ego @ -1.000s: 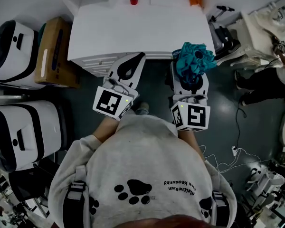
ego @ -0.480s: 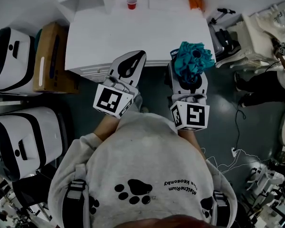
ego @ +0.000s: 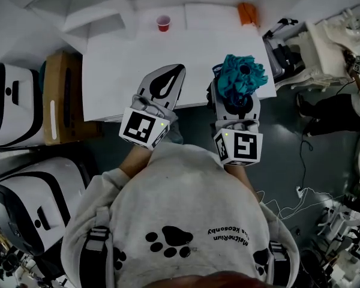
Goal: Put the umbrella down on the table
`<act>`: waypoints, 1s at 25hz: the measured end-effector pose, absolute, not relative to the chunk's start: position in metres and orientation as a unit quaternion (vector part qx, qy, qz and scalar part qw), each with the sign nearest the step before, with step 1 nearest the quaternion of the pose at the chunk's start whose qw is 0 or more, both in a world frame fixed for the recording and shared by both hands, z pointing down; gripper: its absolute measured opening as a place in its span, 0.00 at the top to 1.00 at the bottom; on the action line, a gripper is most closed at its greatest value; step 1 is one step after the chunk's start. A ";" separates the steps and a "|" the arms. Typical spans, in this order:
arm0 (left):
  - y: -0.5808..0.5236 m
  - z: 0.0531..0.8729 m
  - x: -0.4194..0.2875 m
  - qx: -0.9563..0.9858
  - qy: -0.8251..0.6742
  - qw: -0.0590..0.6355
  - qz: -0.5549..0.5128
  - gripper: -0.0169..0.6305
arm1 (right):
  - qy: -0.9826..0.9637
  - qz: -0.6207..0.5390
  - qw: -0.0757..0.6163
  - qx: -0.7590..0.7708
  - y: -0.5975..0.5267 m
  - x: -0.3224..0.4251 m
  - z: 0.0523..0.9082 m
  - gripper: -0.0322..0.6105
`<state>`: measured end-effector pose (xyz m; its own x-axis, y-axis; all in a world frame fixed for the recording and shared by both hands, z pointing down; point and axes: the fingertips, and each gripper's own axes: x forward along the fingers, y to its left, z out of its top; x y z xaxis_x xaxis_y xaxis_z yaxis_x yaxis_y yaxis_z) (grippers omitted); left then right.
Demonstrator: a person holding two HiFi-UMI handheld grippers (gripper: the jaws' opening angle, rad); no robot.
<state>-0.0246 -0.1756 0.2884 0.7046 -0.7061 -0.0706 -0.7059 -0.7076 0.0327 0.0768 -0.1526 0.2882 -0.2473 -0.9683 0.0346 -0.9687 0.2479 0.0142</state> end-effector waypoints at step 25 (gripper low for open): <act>-0.280 0.323 -0.022 0.924 -0.379 0.035 -0.028 0.96 | -0.789 0.048 0.076 0.608 -0.263 0.082 0.336 0.53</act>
<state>-0.0222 -0.2795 0.3229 0.7118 -0.7020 -0.0249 -0.6981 -0.7109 0.0854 0.0819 -0.2626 0.3356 -0.2483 -0.9523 0.1775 -0.9668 0.2551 0.0162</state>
